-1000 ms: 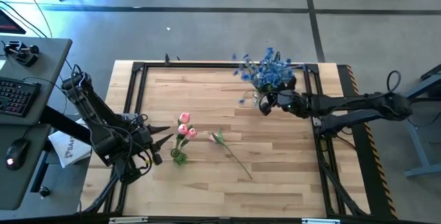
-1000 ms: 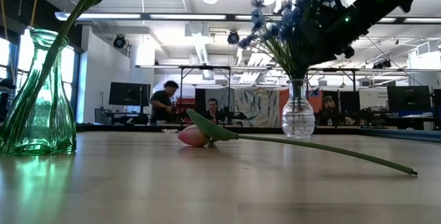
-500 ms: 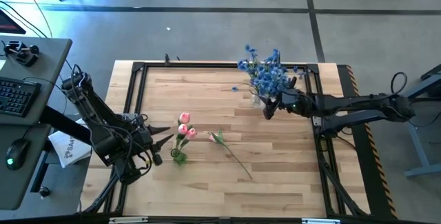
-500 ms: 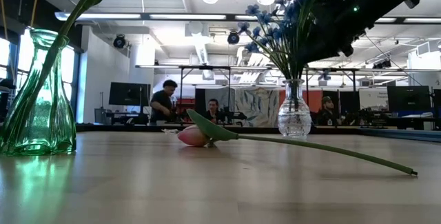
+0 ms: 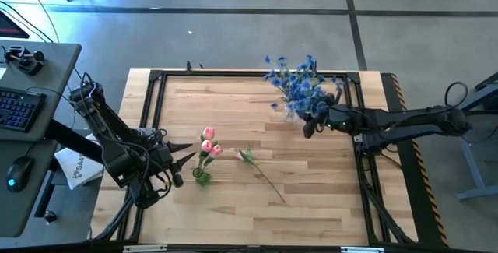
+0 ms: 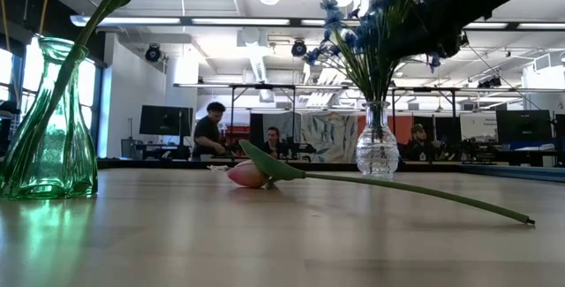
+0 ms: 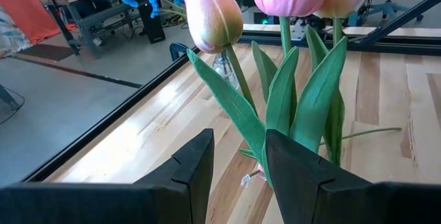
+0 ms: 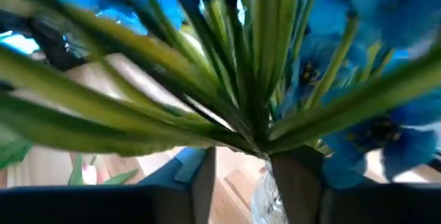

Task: Sort flowers into vase by color
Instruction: Put the blue flower into the transparent vase, then put the pink flower into the green vase

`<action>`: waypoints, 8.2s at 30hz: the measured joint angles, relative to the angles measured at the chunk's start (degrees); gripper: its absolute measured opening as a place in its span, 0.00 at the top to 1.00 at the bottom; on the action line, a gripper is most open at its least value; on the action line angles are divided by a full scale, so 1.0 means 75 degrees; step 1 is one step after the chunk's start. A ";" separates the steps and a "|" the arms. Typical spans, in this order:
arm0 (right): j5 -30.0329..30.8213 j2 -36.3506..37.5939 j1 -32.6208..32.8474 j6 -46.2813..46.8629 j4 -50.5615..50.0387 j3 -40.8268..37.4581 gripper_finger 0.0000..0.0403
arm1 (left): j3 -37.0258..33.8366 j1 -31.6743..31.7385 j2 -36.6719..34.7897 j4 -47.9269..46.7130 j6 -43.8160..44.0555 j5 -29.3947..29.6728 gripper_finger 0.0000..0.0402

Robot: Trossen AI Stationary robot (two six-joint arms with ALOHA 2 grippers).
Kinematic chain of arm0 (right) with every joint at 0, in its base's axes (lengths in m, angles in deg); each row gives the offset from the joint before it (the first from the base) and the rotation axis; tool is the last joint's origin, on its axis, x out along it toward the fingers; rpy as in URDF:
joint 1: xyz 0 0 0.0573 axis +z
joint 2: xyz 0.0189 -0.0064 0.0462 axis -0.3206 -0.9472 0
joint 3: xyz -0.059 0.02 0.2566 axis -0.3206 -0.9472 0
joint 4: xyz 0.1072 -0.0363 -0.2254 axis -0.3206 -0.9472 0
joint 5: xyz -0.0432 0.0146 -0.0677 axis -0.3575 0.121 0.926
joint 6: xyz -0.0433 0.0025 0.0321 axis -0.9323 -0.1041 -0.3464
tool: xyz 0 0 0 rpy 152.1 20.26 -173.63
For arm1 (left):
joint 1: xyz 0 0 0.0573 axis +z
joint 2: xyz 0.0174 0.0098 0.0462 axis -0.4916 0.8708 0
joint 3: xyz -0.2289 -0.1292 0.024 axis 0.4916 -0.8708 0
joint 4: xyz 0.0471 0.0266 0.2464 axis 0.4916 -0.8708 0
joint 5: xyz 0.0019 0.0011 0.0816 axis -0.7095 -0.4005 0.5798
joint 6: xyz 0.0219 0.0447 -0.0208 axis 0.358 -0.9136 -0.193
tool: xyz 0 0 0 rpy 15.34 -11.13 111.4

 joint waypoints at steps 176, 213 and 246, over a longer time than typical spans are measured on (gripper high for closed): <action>-0.1230 -0.9068 0.2911 0.0826 0.1398 0.5041 0.99 | -0.2657 0.1567 -0.1696 0.3354 -0.1891 -0.6407 0.37; -0.2919 -0.9048 0.3072 -0.2801 1.0314 0.3150 0.99 | -0.2570 0.2303 0.2466 1.4770 -0.9724 -0.5945 0.52; -0.0440 -0.7891 0.3118 -0.0656 0.5227 0.3156 0.68 | -0.0434 -0.0058 -0.0788 0.6422 -0.8913 0.1364 0.99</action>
